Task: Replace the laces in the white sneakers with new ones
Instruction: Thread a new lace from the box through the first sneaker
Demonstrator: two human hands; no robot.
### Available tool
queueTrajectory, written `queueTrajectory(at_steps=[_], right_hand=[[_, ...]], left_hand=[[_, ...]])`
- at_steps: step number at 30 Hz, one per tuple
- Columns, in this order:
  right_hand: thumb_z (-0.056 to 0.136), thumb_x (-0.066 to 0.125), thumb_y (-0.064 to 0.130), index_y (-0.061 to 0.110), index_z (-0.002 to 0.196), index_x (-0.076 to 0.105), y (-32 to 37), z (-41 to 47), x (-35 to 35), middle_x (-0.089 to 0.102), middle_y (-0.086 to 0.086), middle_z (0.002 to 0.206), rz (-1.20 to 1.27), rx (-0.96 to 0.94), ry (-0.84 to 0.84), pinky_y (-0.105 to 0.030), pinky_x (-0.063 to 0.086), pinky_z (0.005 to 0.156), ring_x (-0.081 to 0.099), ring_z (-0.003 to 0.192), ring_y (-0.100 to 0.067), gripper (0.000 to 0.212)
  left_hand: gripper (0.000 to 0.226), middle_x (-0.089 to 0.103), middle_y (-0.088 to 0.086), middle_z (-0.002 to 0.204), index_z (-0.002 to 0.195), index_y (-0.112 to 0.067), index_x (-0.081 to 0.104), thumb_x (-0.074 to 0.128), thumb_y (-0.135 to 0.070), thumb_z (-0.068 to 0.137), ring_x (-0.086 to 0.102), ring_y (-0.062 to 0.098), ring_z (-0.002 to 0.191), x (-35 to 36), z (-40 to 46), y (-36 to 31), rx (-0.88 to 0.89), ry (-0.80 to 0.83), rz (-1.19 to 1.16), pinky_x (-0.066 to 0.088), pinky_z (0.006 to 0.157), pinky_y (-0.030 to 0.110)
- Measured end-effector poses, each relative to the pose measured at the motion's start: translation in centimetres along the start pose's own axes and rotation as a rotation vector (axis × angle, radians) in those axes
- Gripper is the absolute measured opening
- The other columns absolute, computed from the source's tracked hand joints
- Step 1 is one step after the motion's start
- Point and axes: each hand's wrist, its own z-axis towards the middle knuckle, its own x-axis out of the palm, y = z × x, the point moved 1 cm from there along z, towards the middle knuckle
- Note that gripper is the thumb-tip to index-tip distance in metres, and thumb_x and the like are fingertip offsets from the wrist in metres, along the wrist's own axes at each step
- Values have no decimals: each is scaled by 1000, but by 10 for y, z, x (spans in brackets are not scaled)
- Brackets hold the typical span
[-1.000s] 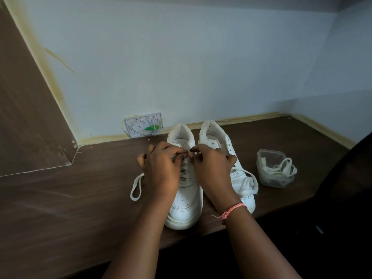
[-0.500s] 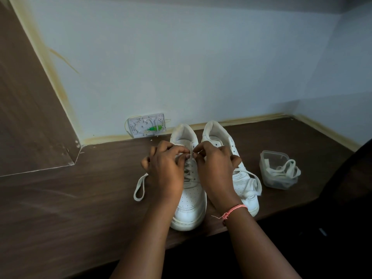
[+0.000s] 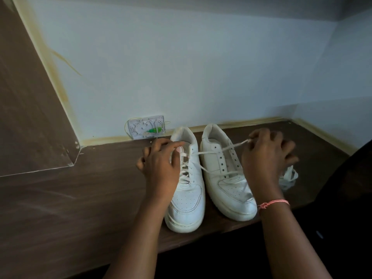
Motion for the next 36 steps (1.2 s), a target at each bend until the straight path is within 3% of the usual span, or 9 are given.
queueTrajectory(at_steps=[7, 11, 15, 19, 23, 27, 30, 33, 36], right_hand=[[82, 72, 34, 28, 88, 74, 35, -44, 44, 58, 0, 126, 105, -508, 174, -51, 16, 99, 24, 130, -26, 9], [81, 70, 28, 22, 78, 73, 11, -14, 26, 65, 1, 110, 88, -309, -42, -48, 24, 94, 40, 120, -32, 7], [84, 68, 24, 21, 86, 75, -30, 13, 5, 58, -1, 122, 57, 67, -56, -53, 22, 100, 33, 126, -34, 8], [84, 65, 24, 33, 108, 71, -5, -6, 19, 50, 0, 139, 43, -217, 55, -52, 21, 103, 26, 133, -33, 26], [85, 68, 41, 28, 94, 74, 29, -38, 42, 52, 0, 136, 40, -481, 204, -54, 11, 103, 22, 139, -31, 16], [79, 74, 31, 26, 80, 75, 0, -8, 27, 64, 3, 116, 46, -292, 28, -52, 24, 98, 35, 127, -31, 5], [78, 73, 24, 25, 86, 76, -26, 10, 10, 60, 1, 124, 62, -74, -81, -54, 23, 101, 31, 128, -32, 8], [79, 70, 27, 30, 110, 70, -8, -2, 17, 50, -2, 137, 50, -203, -15, -52, 20, 102, 26, 132, -32, 31], [81, 70, 36, 30, 99, 70, 25, -34, 39, 50, -2, 137, 78, -454, 124, -50, 14, 101, 25, 135, -33, 19]], left_hand=[[41, 56, -26, 130, 119, -51, 60, 44, -20, 98, 42, 3, 127, -4, 10, 7, 4, 201, -34, 12, 98, 34], [41, 59, -25, 128, 117, -52, 61, 42, -21, 98, 44, 3, 127, -5, 11, 9, -9, 216, -59, 15, 106, 43], [43, 58, -26, 128, 116, -53, 61, 40, -20, 98, 42, 2, 126, -8, 11, 10, -29, 234, -82, 15, 105, 41], [44, 57, -26, 130, 116, -52, 62, 40, -18, 98, 42, 3, 128, -8, 11, 7, -46, 253, -113, 14, 105, 41], [45, 58, -27, 130, 115, -54, 62, 40, -19, 97, 43, 3, 128, -8, 12, 7, -57, 257, -113, 14, 103, 41], [46, 57, -27, 131, 115, -56, 60, 38, -20, 98, 42, 3, 128, -9, 12, 9, -68, 278, -107, 13, 105, 41], [46, 57, -26, 131, 116, -55, 60, 37, -20, 98, 42, 4, 128, -10, 13, 10, -68, 286, -112, 12, 105, 39], [47, 59, -25, 129, 115, -56, 61, 37, -19, 97, 44, 4, 126, -10, 13, 9, -79, 277, -121, 14, 105, 40], [47, 60, -25, 128, 115, -57, 60, 37, -20, 97, 47, 4, 124, -9, 11, 6, -77, 268, -111, 17, 107, 43]])
